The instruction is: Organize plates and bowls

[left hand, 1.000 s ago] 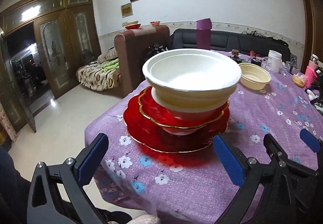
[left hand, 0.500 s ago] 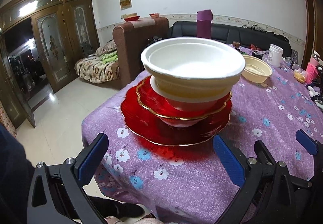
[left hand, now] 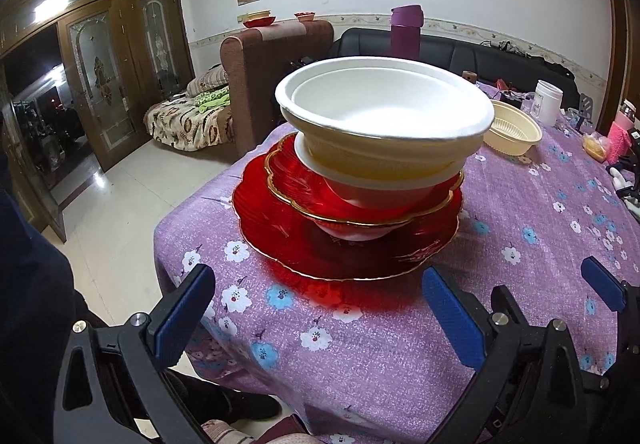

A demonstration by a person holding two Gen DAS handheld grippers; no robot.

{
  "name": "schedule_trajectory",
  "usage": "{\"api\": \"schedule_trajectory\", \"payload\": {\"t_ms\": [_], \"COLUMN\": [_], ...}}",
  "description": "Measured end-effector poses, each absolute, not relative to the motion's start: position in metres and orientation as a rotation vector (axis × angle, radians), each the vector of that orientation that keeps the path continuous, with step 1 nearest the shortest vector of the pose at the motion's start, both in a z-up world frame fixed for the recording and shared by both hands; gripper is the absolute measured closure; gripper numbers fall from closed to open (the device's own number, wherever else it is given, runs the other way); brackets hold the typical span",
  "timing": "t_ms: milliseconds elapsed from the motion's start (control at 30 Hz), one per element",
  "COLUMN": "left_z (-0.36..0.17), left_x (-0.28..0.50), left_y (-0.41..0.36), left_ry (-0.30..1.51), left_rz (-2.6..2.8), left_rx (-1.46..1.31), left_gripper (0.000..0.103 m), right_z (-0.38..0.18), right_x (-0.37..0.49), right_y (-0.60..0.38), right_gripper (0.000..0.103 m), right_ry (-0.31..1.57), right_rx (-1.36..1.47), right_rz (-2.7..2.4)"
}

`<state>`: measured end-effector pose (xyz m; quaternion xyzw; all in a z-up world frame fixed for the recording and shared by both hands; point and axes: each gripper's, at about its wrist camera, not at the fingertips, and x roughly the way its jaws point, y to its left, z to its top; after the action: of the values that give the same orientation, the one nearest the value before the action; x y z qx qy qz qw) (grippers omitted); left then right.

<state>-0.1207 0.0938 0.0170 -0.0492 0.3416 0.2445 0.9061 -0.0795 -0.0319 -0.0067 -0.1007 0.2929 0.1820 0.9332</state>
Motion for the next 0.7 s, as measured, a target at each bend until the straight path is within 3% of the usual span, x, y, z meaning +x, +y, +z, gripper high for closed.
{"api": "schedule_trajectory", "payload": {"t_ms": [700], "left_z": [0.0138], "left_x": [-0.1181], "left_y": [0.0945], "left_ry": [0.713], "left_rz": [0.506], "left_rx": [-0.096], "left_gripper": [0.0], "right_z": [-0.008], "right_x": [-0.0808], "right_y": [-0.0298], "right_gripper": [0.008], "right_ry": [0.605], "right_rx": [-0.21], "right_rz": [0.396]}}
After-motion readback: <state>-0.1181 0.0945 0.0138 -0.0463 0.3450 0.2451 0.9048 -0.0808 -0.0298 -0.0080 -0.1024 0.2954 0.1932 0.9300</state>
